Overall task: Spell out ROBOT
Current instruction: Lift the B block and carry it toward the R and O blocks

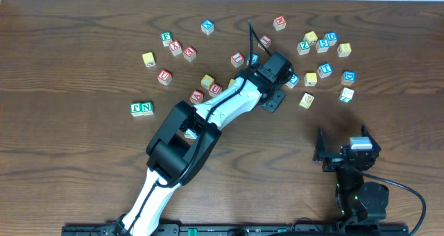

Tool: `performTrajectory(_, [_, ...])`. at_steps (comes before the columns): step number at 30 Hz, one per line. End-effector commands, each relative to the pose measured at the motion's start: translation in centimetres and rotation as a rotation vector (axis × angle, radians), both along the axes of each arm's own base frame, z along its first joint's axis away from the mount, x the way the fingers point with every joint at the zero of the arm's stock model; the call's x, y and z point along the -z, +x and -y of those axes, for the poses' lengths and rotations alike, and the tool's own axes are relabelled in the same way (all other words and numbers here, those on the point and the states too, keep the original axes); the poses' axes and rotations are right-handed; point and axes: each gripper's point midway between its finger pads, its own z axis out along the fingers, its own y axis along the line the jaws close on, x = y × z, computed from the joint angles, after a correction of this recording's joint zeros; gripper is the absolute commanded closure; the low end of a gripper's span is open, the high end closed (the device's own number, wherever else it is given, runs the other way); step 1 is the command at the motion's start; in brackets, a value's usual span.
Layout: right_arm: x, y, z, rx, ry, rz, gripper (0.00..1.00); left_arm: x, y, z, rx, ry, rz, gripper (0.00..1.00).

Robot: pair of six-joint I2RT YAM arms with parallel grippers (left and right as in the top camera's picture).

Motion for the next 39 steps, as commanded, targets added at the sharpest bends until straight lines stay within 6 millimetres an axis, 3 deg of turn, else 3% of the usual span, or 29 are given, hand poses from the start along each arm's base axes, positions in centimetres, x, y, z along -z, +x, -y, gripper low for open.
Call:
performTrajectory(1, [0.1, 0.0, 0.3, 0.016, 0.008, -0.001, 0.01, -0.1, -0.6, -0.6, 0.092, 0.060, 0.009, 0.81])
performTrajectory(3, [0.1, 0.0, 0.3, 0.016, 0.008, -0.001, 0.01, -0.4, -0.9, -1.0, 0.124, 0.078, 0.008, 0.89])
performTrajectory(6, [0.1, 0.0, 0.3, 0.016, 0.008, -0.001, 0.01, -1.0, -1.3, -1.3, 0.158, 0.095, 0.009, 0.93])
performTrajectory(13, [0.1, 0.0, 0.3, 0.016, 0.008, -0.001, 0.01, -3.6, -2.9, -2.9, 0.312, 0.163, 0.016, 0.93])
performTrajectory(18, [0.1, 0.0, 0.3, 0.016, 0.008, -0.001, 0.01, -5.5, -5.1, -4.8, 0.519, 0.249, 0.005, 0.93])
performTrajectory(22, [0.1, 0.0, 0.3, 0.016, 0.008, -0.001, 0.01, -5.4, -6.3, -6.0, 0.688, 0.308, -0.006, 0.93])
performTrajectory(33, [0.1, 0.0, 0.3, 0.016, 0.008, -0.001, 0.01, -5.1, -8.0, -7.6, 0.938, 0.377, -0.040, 0.93])
performTrajectory(39, [0.1, 0.0, 0.3, 0.016, 0.008, -0.001, 0.01, -5.1, -9.3, -10.4, 1.171, 0.454, -0.100, 0.93])
